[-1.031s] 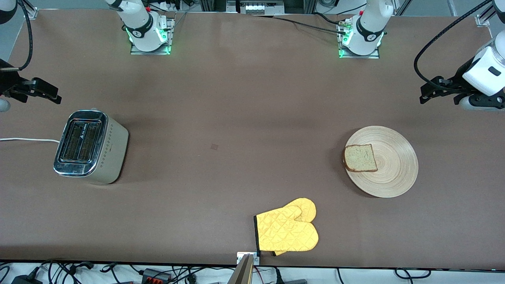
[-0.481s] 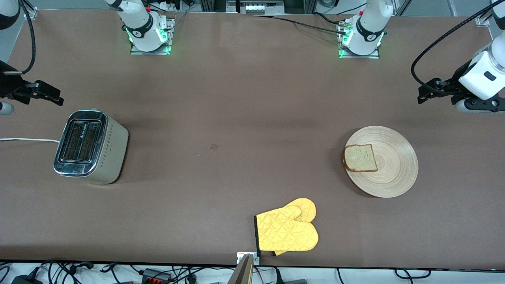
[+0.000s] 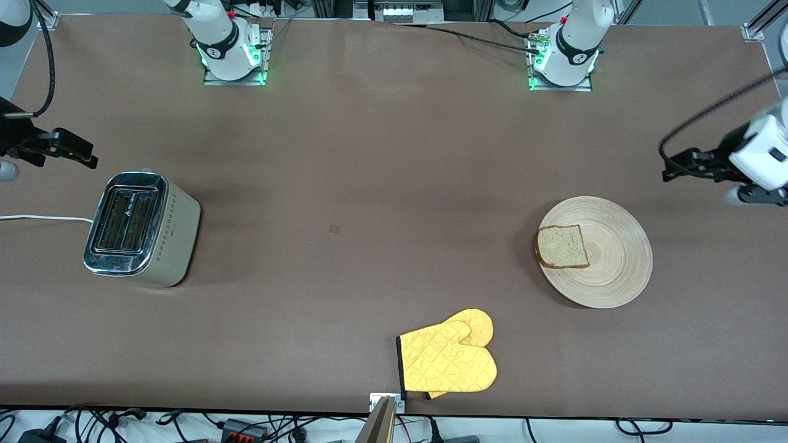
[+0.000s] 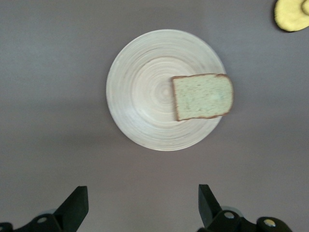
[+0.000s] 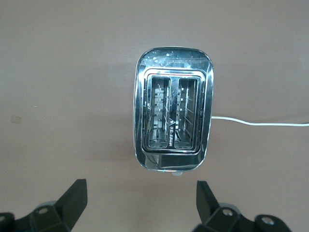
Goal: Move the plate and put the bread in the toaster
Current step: 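Lower the left gripper to the rim of the wooden plate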
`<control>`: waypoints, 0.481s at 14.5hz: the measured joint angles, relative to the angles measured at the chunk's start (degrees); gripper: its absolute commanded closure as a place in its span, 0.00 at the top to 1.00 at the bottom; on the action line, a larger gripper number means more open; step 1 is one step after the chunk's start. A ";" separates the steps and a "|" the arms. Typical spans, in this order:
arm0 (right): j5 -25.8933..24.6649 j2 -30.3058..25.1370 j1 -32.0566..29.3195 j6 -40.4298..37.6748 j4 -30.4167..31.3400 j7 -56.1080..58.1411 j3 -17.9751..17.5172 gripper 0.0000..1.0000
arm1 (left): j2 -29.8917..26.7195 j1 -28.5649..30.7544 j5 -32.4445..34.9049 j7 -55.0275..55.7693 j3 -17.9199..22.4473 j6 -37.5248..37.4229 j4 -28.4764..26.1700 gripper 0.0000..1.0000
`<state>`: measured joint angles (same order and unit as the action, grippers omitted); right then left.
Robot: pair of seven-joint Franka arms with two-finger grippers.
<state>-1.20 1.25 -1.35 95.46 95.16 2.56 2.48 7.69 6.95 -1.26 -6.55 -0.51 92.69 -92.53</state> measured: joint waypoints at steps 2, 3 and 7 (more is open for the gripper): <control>-0.01 0.01 -0.01 0.08 0.02 0.00 0.01 1.00 | 3.78 6.33 -5.54 -6.24 0.18 0.68 1.34 1.00; -0.01 0.01 -0.01 0.21 0.02 0.00 0.01 1.00 | 5.80 9.46 -8.38 -9.14 0.25 0.75 2.02 1.00; -0.01 0.02 0.00 0.59 0.03 0.00 0.00 1.00 | 13.86 18.91 -22.46 -20.76 0.38 0.77 2.95 1.00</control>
<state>-1.21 1.26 -1.35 96.05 95.19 2.56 2.48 21.55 25.86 -23.72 -27.31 -0.14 93.46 -89.59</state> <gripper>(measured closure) 0.000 0.000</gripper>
